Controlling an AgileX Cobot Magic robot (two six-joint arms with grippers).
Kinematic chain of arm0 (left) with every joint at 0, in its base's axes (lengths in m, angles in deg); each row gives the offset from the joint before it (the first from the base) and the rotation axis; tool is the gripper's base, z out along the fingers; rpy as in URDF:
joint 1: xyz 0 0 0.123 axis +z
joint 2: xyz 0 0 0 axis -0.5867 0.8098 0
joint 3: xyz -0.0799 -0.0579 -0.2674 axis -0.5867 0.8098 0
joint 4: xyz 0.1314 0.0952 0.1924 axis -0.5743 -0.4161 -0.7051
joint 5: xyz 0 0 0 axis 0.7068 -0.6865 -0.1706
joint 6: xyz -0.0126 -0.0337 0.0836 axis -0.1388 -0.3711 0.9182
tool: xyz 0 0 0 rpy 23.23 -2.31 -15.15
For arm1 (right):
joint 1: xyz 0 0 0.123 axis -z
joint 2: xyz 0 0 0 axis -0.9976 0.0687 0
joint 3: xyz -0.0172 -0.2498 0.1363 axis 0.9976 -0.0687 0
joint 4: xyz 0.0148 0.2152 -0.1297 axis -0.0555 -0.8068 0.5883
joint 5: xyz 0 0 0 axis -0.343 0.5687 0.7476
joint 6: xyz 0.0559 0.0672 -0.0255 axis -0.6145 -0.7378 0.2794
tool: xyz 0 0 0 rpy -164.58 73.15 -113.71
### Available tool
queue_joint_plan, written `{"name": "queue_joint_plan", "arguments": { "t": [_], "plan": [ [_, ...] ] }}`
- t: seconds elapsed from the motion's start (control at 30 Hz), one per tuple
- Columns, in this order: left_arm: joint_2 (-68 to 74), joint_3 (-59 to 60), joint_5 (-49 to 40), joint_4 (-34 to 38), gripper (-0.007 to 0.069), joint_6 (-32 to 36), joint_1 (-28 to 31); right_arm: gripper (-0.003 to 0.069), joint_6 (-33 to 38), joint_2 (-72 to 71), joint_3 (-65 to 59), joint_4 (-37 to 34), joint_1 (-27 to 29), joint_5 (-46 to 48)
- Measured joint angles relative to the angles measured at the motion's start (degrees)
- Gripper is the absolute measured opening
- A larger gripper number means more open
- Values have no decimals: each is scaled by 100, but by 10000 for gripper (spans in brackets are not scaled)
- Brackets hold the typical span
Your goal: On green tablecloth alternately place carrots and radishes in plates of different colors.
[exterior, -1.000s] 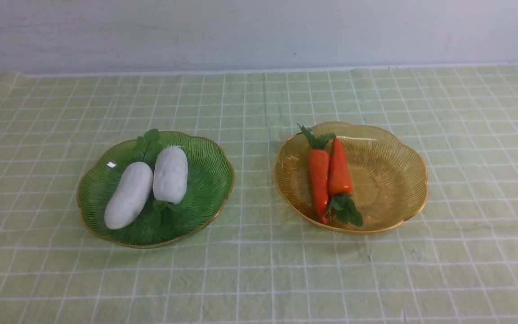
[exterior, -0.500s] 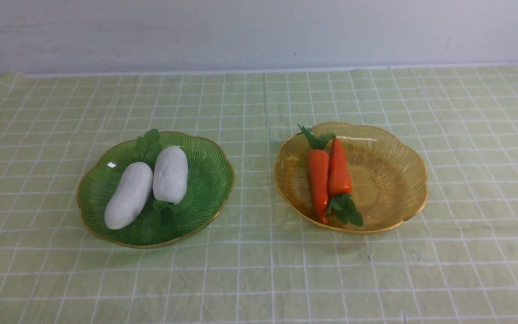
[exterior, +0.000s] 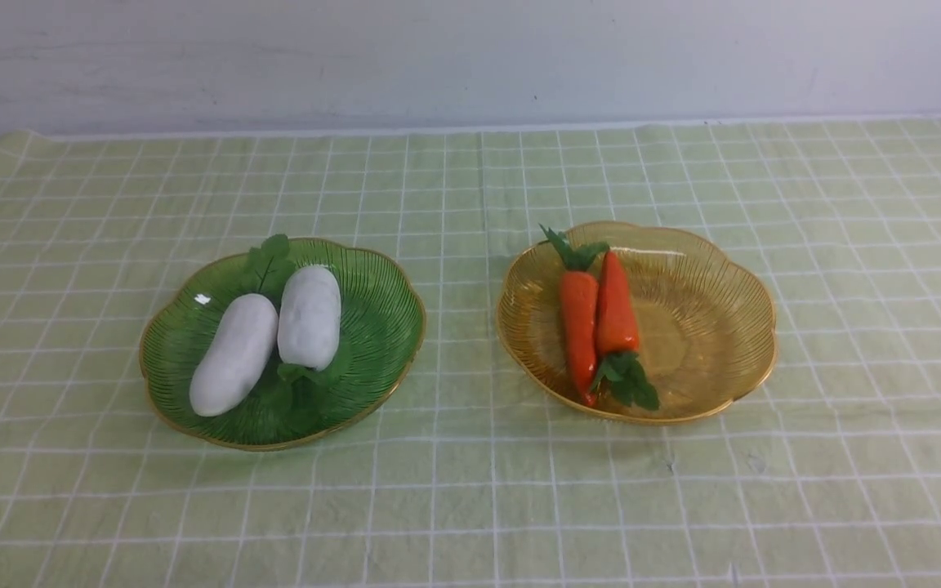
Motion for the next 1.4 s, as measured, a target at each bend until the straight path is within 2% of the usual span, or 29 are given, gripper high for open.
{"name": "queue_joint_plan", "arguments": {
  "t": [1.4],
  "plan": [
    [0, 0, 0, 0, -8, -6, 0, -14, -110, 0, 5, 51, 0, 0]
  ]
}}
